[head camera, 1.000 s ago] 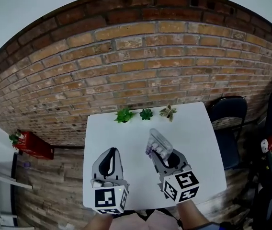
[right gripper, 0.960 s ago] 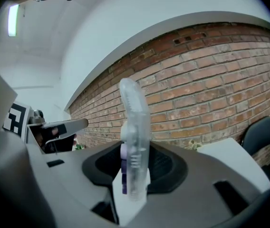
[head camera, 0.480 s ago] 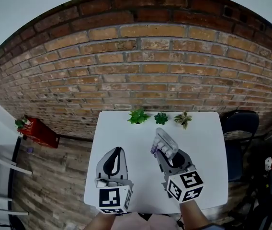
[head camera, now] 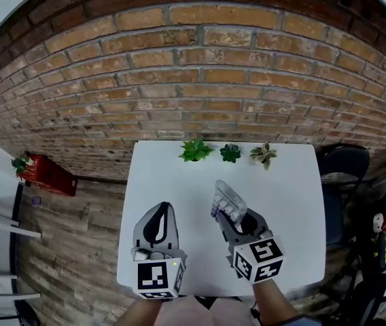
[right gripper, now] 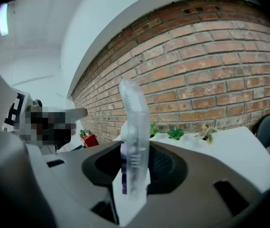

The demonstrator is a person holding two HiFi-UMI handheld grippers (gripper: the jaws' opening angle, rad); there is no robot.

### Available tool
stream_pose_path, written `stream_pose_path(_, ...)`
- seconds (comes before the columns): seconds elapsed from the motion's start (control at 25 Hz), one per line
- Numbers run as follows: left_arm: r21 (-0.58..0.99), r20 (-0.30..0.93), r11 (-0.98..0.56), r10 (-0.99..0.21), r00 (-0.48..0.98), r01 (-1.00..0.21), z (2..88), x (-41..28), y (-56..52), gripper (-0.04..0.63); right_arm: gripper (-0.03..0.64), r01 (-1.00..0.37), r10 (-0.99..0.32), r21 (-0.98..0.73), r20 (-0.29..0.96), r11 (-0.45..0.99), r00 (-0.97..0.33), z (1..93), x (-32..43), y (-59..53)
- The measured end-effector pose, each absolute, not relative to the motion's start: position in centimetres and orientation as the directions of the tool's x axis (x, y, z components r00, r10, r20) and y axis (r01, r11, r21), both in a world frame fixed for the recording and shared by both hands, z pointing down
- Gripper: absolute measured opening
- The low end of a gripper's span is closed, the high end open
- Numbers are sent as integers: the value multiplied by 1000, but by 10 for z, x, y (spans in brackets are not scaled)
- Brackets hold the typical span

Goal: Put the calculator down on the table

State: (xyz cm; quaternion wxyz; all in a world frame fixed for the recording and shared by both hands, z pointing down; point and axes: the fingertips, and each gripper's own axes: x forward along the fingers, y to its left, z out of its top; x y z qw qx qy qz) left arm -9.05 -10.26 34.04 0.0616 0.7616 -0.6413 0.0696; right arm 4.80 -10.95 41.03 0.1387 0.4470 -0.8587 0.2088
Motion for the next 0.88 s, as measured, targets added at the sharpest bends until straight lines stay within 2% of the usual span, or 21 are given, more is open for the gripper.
stream_pose_path(0.88, 77, 346, -162, -921, 179, -984, 428, -109, -106, 21, 137, -805, -493, -370, 647, 465, -582, 527, 21, -78)
